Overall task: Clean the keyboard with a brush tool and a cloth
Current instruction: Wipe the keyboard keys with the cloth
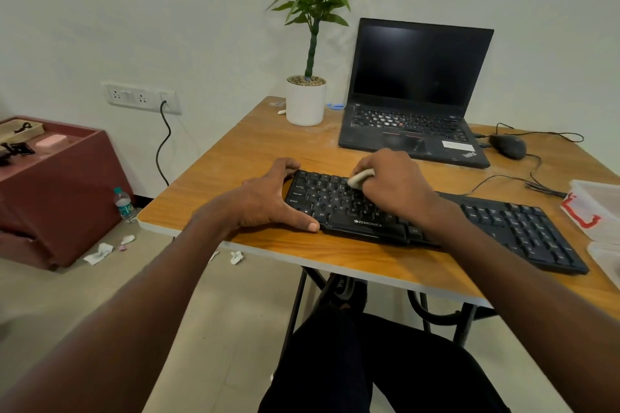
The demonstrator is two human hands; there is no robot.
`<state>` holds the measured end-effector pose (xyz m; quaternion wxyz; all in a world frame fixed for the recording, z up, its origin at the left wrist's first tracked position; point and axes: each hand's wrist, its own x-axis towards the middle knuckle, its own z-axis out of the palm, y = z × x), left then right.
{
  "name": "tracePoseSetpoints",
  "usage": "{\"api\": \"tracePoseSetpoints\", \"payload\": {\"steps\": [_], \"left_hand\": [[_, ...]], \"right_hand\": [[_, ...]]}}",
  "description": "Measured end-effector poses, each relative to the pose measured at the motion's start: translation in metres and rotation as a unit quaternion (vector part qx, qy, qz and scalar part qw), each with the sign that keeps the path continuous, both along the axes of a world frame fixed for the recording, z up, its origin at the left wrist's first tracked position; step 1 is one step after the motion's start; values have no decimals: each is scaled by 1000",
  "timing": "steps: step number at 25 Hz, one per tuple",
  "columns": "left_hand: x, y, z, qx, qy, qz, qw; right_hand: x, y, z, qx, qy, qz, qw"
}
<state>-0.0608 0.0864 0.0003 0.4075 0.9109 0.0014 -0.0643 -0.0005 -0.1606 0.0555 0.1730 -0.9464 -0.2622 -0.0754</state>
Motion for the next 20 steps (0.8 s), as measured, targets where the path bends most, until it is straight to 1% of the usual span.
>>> {"api": "tracePoseSetpoints", "payload": {"steps": [1,2,4,6,8,10,13,15,17,20], "left_hand": [[0,0,0,1,0,2,1000],[0,0,0,2,-1,3,1000],[1,0,1,5,-2,5,1000],[1,1,-1,8,-3,4,1000],[1,1,-1,2,-5,1,1000],[1,2,-1,-1,-4,2,1000],[1,1,-2,5,-3,5,1000],[1,1,-1,8,-3,5,1000],[1,0,-1,8,-7,3,1000],[0,0,0,-2,-7,-1,1000]], "right_hand": [[2,5,3,26,17,20,999],[2,10,4,25,21,43,999],[1,14,4,-23,16,88,996],[1,3,8,-47,27,98,994],[6,-8,17,-77,42,76,993],[8,-2,25,-99,26,49,994],[-3,28,16,-49,-10,72,996],[-8,34,6,-55,-19,72,996],[-5,27,8,-80,-13,41,996],[1,23,26,-116,-3,-13,993]]}}
